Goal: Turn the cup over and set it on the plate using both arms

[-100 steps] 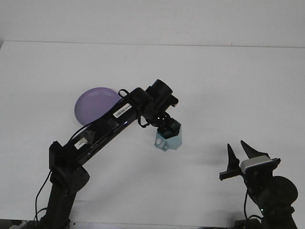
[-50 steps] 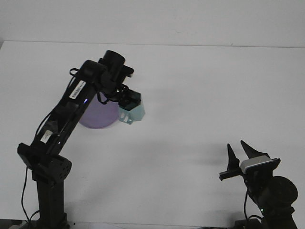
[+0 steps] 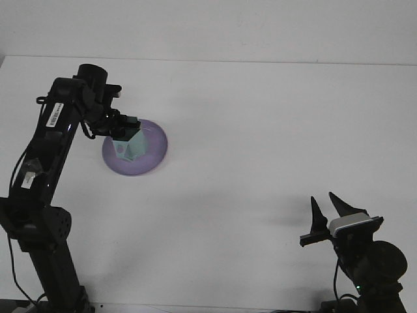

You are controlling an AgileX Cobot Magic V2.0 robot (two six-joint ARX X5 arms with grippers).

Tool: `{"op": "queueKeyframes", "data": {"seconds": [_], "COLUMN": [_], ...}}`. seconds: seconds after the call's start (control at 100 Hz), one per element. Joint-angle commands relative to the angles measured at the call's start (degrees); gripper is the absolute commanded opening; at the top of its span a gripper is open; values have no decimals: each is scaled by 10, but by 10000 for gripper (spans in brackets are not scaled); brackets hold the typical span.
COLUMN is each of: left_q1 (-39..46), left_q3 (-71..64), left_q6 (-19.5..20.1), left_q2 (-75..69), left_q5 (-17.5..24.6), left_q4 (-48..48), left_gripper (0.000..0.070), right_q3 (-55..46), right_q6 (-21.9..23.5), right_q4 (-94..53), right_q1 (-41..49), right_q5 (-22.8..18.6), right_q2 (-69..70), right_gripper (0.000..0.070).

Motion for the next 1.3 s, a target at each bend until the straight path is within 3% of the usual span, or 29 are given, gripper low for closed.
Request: {"op": "queueKeyframes", "data": {"seconds": [0.0,0.23,0.86,0.91,0.96,1.01,1.06,1.29], "left_q1": [12,24,22,22,22,22,23,32], "left_q3": [-10,-61,-61,-61,-60,-57,-51,4], "left_q6": [12,31,33,33,33,32,32,25], "left_q2": [14,22,94,94,94,93,93,77], "left_q5": [-3,-3,-3,-1,0,0,0,1], "left_q4": [30,118,127,127,132,132,129,79], "left_gripper": [12,13,19,85,263,483,582,585], "right_q3": [1,1,1,1,1,1,1,1], "right_q6": [6,6,6,6,6,6,6,6], "right_q4": [3,3,2,2,1,1,1,0], "right_q1": [1,1,1,1,1,1,1,1], "right_q5": [0,0,1,1,1,1,1,1], "right_q2": [2,2,2,2,2,2,2,2], "right_gripper": [292,292,292,292,292,292,292,292]}}
